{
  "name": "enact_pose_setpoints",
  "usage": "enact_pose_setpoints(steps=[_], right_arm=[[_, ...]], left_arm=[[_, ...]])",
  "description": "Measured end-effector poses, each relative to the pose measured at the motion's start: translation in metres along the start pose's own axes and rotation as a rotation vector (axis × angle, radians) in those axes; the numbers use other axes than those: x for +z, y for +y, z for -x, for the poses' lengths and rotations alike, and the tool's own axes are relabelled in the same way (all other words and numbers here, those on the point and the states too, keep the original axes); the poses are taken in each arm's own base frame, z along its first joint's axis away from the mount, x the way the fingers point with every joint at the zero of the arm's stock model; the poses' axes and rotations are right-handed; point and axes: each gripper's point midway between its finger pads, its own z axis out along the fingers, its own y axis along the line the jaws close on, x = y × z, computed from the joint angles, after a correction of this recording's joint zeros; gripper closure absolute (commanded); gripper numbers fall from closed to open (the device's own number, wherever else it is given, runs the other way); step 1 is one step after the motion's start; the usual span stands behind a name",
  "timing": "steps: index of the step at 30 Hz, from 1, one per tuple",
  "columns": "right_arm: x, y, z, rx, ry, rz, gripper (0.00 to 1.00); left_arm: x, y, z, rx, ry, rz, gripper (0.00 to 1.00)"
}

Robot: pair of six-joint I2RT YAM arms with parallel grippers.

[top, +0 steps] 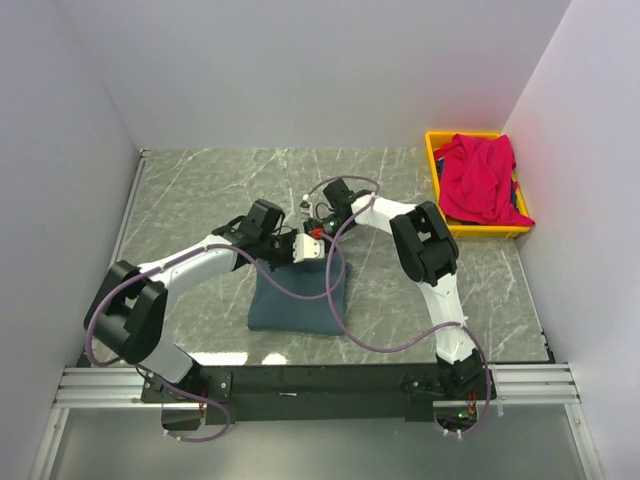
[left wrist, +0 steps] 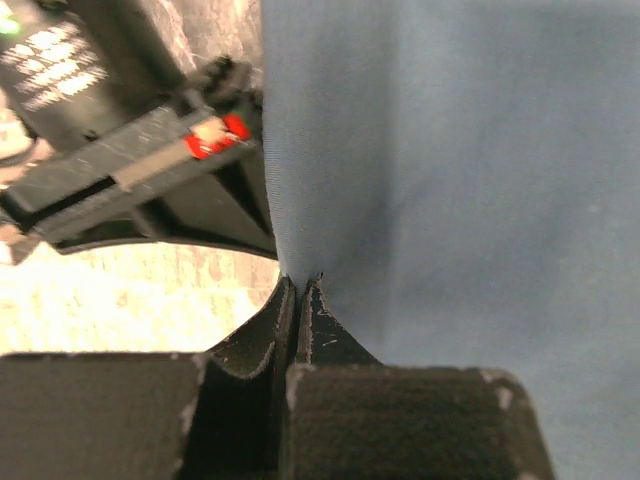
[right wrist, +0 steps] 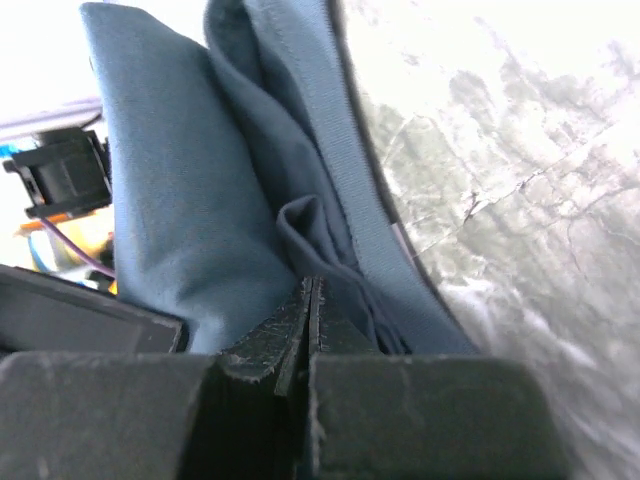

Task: Fold and stack the t-shirts
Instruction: Fold the tshirt

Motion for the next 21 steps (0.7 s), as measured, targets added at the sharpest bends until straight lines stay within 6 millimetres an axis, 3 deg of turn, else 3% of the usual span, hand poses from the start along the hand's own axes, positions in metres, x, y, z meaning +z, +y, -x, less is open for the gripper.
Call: enact_pose_setpoints(steps=[8,14,21], right_arm=[[-0.014,-0.002,-0.004,-0.052,0.034,-0.034,1.00],[0.003,-0.019,-0.021,0.029,0.111,0.036,1.00],[0.005,-0.015,-0.027,0.075,0.135,0.120,1.00]], left_arm=[[-0.006,-0.009,0.005,0.035,-0.009,0.017,0.99],[-0.011,-0.011,0.010,0.101,-0.016,0.054,0.99],[-0.015,-0.001,0.018,0.138,-0.032,0.109,1.00]])
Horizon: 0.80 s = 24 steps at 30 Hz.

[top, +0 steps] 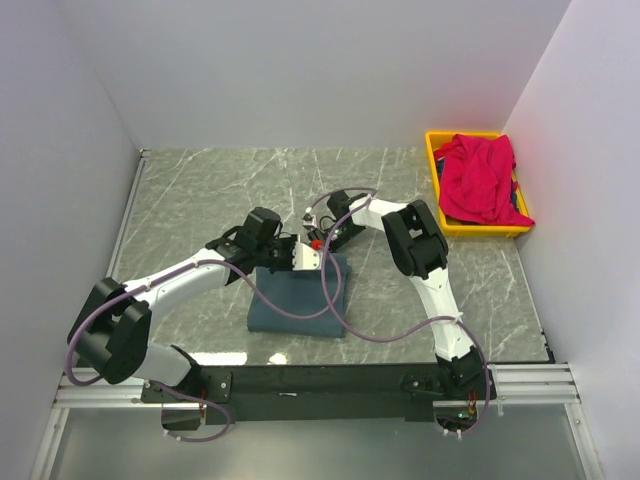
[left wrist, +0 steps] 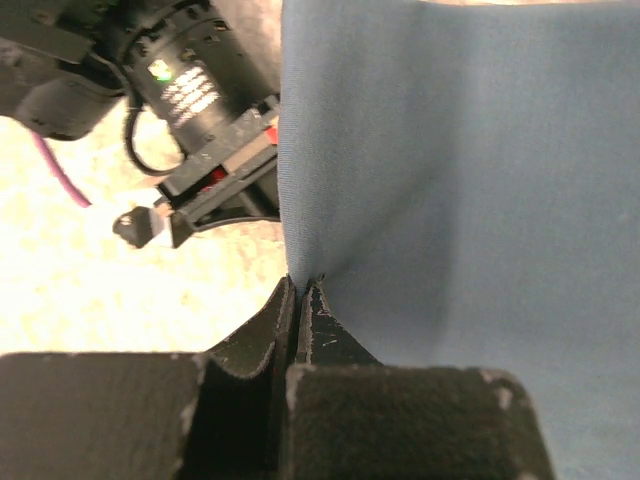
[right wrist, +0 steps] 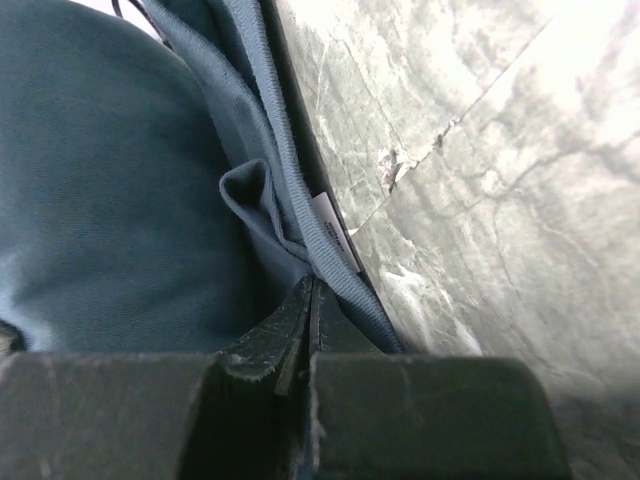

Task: Fold and stack the t-shirts
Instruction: Fold the tshirt

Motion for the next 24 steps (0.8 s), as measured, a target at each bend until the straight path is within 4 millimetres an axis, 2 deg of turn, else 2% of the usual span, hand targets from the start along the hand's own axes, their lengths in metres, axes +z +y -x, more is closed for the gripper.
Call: enact_pose_setpoints(steps=[7,17,24], right_arm=[[0.000,0.000,-0.001,-0.004,0.007,0.004,1.00],[0.000,0.000,-0.001,-0.007,0.008,0.003,1.00],[-0.002,-0.002,0.001,-0.005,0.008,-0.025,1.00]], left_arm=[[0.004,0.011,-0.001,0.021,0.002,0.040,0.99],[0.025,0.018,-0.021,0.026,0.032,0.085,1.00],[0.034,0.014,-0.035,0.048,0.035,0.133,0.99]])
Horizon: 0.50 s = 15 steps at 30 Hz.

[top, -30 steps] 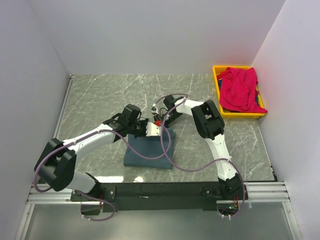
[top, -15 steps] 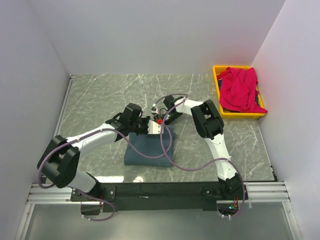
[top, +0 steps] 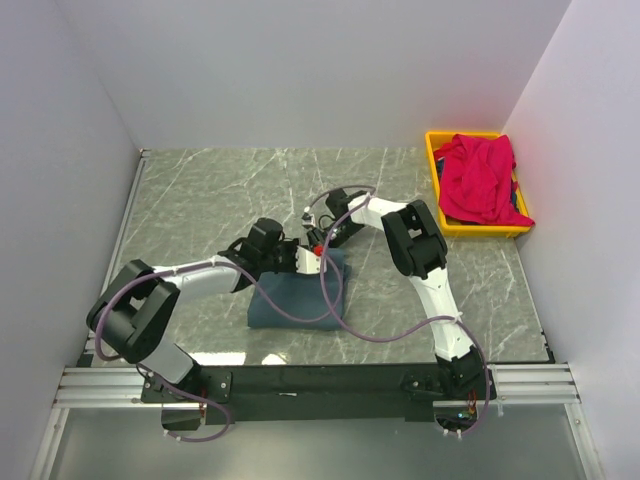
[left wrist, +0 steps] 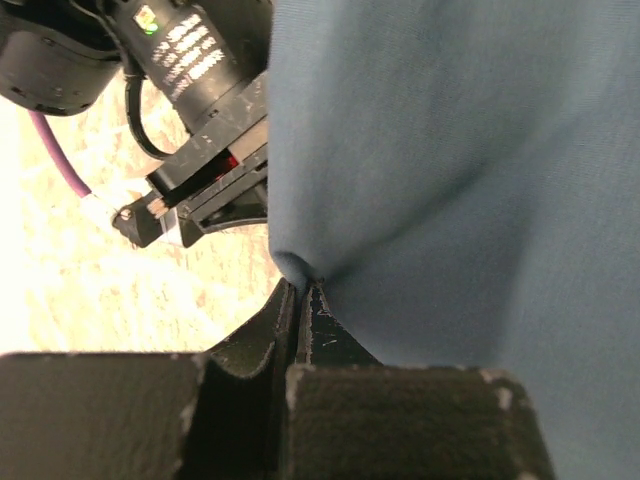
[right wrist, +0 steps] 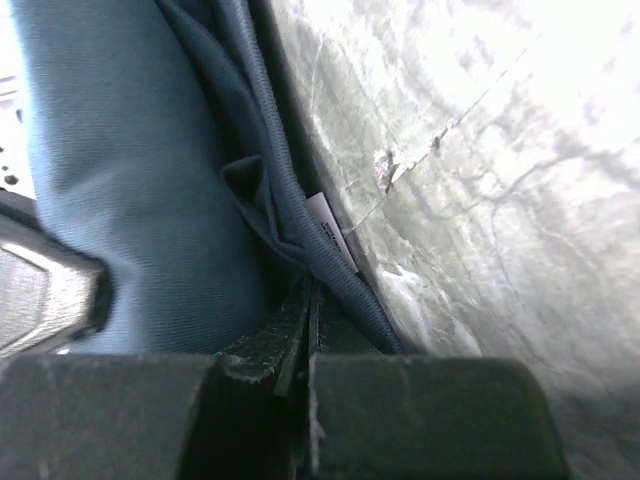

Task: Fold and stack the t-shirts
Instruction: Fold the tshirt

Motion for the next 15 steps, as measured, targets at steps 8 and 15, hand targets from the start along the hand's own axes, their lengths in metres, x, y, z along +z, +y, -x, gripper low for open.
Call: enact_pose_setpoints(steps=[8,15], right_arm=[[-0.021,-0.005,0.033,-0.093,-0.067,-0.207,0.84],[-0.084,0.004,0.088,-0.195,-0.249,-0.354,0.52]], left_arm=[[0.006,-0.011,-0.010,0.062,0.009,0.051,0.93],[0.013,-0.013,-0.015,0.095,0.031,0.051,0.63]])
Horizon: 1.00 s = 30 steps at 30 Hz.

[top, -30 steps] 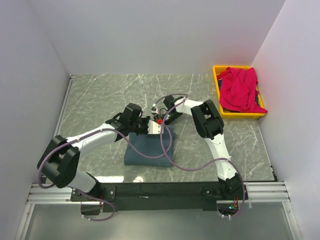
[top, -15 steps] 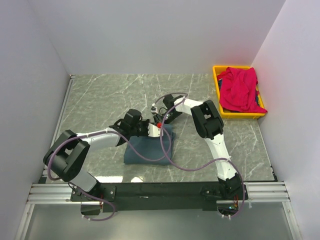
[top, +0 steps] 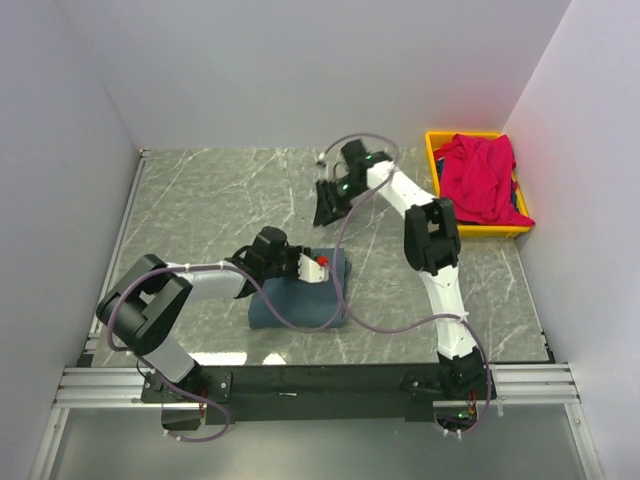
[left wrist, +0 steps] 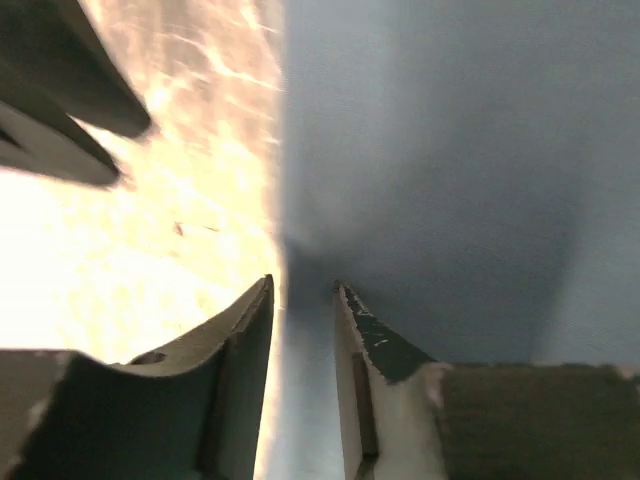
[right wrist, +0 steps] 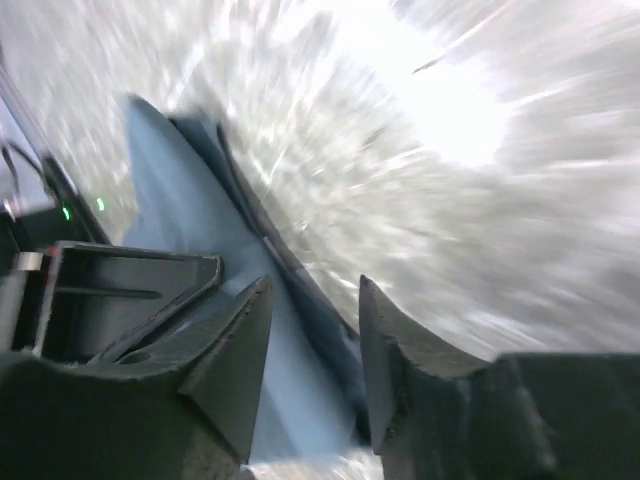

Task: Fold and stack the t-shirts
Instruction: Fold the tshirt

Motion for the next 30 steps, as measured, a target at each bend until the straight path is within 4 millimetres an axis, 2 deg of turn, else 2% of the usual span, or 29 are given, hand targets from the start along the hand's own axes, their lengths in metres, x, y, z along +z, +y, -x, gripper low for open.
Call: enact_pose_setpoints(steps=[1,2,3,4,5,7,8,9,11,13,16,20,22,24,30], right_arm=[[-0.013,-0.004,0.012,-0.003,-0.034,-0.009,0.48],[-0.035,-0.012,0.030,-0.009,-0.096,-0.023,0.48],[-0.051,-0.018,0.039,-0.008,-0.136,-0.025,0.47],[-0.065,-0.021,0.042,0.002,-0.160,-0.018,0.46],[-0.077,-0.024,0.043,0.014,-0.179,-0.012,0.45],[-0.104,-0.029,0.036,0.047,-0.220,0.006,0.44],[-0.116,-0.033,0.028,0.076,-0.227,0.009,0.44],[-0.127,-0.034,0.020,0.096,-0.243,0.016,0.44],[-0.138,-0.033,-0.003,0.137,-0.248,0.029,0.44],[-0.135,-0.021,-0.030,0.175,-0.234,0.060,0.44],[-0.117,0.001,-0.069,0.218,-0.176,0.103,0.42],[-0.090,0.013,-0.096,0.237,-0.108,0.130,0.42],[-0.080,0.014,-0.103,0.245,-0.089,0.134,0.42],[-0.075,0.014,-0.105,0.254,-0.077,0.133,0.42],[-0.054,0.002,-0.109,0.281,-0.042,0.133,0.43]], left_arm=[[0.001,0.002,0.001,-0.003,0.004,-0.005,0.50],[0.004,0.011,0.004,-0.007,0.007,0.000,0.50],[0.004,0.017,0.005,-0.039,0.010,-0.022,0.44],[0.003,0.028,0.010,-0.075,0.002,-0.045,0.34],[0.000,0.049,0.014,-0.129,-0.009,-0.049,0.32],[-0.015,0.094,0.021,-0.228,-0.045,-0.034,0.31],[-0.028,0.123,0.026,-0.278,-0.077,-0.003,0.29],[-0.041,0.142,0.026,-0.320,-0.094,0.017,0.29],[-0.069,0.158,0.022,-0.420,-0.105,0.032,0.30],[-0.091,0.149,0.017,-0.535,-0.099,0.005,0.30],[-0.108,0.110,0.002,-0.761,-0.069,-0.085,0.30],[-0.114,0.046,-0.035,-1.082,0.042,-0.196,0.30],[-0.115,0.023,-0.050,-1.224,0.100,-0.228,0.29],[-0.113,0.010,-0.057,-1.322,0.134,-0.252,0.28],[-0.100,-0.001,-0.066,-1.480,0.157,-0.289,0.28]])
